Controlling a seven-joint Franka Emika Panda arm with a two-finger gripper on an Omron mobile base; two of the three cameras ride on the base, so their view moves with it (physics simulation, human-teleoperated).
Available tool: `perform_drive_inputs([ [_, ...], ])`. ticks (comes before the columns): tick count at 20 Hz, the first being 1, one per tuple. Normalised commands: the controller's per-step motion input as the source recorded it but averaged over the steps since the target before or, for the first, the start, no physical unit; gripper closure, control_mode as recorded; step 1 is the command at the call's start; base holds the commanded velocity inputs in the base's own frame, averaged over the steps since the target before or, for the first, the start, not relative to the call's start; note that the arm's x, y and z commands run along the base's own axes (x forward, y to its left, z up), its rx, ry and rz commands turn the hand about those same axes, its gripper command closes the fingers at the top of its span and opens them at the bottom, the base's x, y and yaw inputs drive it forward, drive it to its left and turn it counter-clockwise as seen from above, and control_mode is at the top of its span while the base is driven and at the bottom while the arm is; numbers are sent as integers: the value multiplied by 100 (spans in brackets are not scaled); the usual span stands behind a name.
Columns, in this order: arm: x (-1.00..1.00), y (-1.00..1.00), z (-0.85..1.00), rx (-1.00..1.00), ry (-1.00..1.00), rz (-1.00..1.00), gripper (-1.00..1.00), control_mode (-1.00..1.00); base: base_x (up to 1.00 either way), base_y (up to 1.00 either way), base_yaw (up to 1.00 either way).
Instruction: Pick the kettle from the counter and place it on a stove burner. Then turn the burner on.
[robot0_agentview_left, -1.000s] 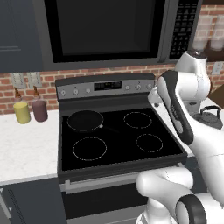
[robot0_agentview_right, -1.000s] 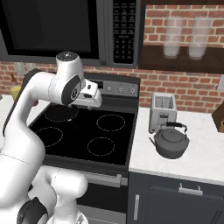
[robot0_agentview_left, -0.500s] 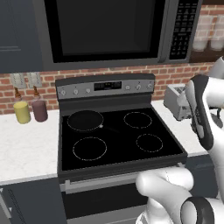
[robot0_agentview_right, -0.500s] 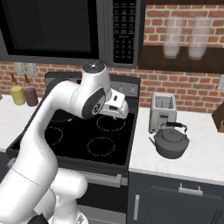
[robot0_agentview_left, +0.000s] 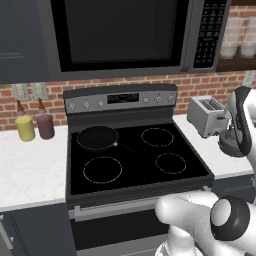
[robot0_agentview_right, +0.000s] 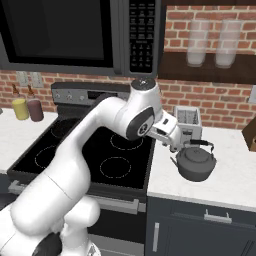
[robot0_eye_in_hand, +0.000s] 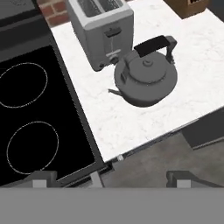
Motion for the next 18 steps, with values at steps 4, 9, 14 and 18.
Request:
perform_drive_inputs([
  [4, 54, -100, -37, 24, 14, -18, -100, -100, 0, 0, 0],
  [9, 65, -92, -34, 22, 20, -11, -100, -100, 0, 0, 0],
  [14, 68, -42, -18, 17, 22, -10, -100, -100, 0, 0, 0],
  [18, 37, -18, -1, 3, 6, -4, -100, -100, 0, 0, 0],
])
